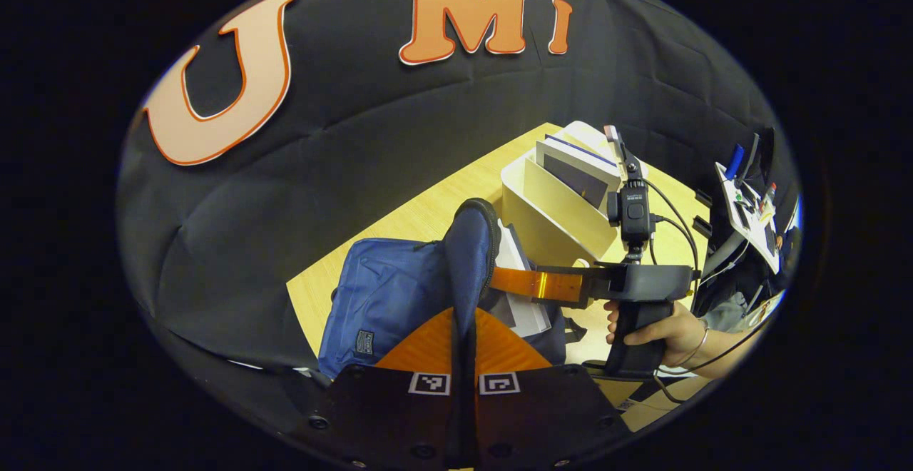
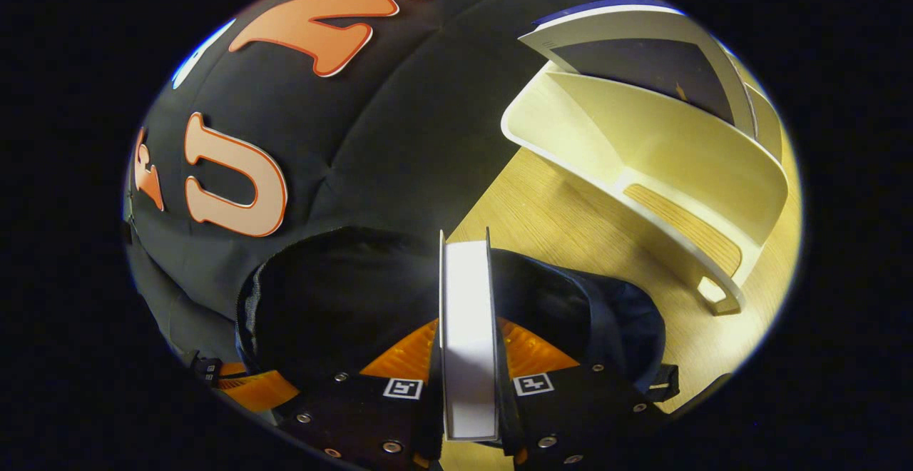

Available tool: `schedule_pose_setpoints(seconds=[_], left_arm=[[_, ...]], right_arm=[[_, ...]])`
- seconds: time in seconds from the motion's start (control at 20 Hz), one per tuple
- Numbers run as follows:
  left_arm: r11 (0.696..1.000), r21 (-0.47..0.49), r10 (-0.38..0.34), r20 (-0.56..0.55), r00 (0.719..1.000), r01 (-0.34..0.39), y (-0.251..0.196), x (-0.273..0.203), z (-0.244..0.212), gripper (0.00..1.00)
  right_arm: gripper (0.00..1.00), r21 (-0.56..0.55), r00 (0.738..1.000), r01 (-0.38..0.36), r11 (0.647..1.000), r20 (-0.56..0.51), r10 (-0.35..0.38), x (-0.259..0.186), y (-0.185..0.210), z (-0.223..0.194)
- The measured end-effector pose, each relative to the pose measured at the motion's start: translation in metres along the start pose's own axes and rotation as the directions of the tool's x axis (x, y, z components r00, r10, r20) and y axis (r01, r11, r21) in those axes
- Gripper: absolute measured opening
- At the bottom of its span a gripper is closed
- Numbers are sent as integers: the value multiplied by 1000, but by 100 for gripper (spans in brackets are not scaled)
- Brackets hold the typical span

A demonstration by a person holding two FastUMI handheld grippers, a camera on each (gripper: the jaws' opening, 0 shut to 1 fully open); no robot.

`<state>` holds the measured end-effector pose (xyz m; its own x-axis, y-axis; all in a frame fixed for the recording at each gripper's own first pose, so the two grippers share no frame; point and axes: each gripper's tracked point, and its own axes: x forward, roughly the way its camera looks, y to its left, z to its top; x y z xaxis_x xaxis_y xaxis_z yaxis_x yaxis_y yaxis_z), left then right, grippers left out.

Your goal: Open the schoolbag, grab two books from the bookshelf and put them into the schoolbag.

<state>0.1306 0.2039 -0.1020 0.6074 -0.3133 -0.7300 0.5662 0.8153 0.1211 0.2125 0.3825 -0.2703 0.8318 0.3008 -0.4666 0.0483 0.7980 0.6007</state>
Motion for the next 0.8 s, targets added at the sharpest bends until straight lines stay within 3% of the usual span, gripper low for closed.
schedule_pose_setpoints(seconds=[0.05,0.1,0.3,0.4,0.45,0.5,0.8], left_arm=[[1000,0,-6,-2,1000,6,-2,2,0,1],[1000,0,-8,-3,1000,8,-3,3,1,1],[1000,10,-18,-11,1000,18,-6,4,1,1],[1000,8,-19,-13,1000,19,-6,3,0,1],[1000,5,-19,-12,1000,19,-6,3,1,1],[1000,1,-20,-11,1000,20,-5,3,-1,1],[1000,-6,-19,-6,1000,19,-4,1,-5,1]], right_arm=[[20,5,1000,1,1000,0,-1,-1,1,0],[34,2,1000,-2,1000,-9,2,-2,2,-2],[46,-44,999,-18,999,-33,16,0,16,-9],[52,-104,997,11,995,-81,-20,-2,15,-21],[64,-143,994,29,989,-104,-44,-6,12,-26],[95,-180,991,39,983,-116,-60,-6,8,-29],[97,-297,971,119,947,-162,-173,-13,-10,-36]])
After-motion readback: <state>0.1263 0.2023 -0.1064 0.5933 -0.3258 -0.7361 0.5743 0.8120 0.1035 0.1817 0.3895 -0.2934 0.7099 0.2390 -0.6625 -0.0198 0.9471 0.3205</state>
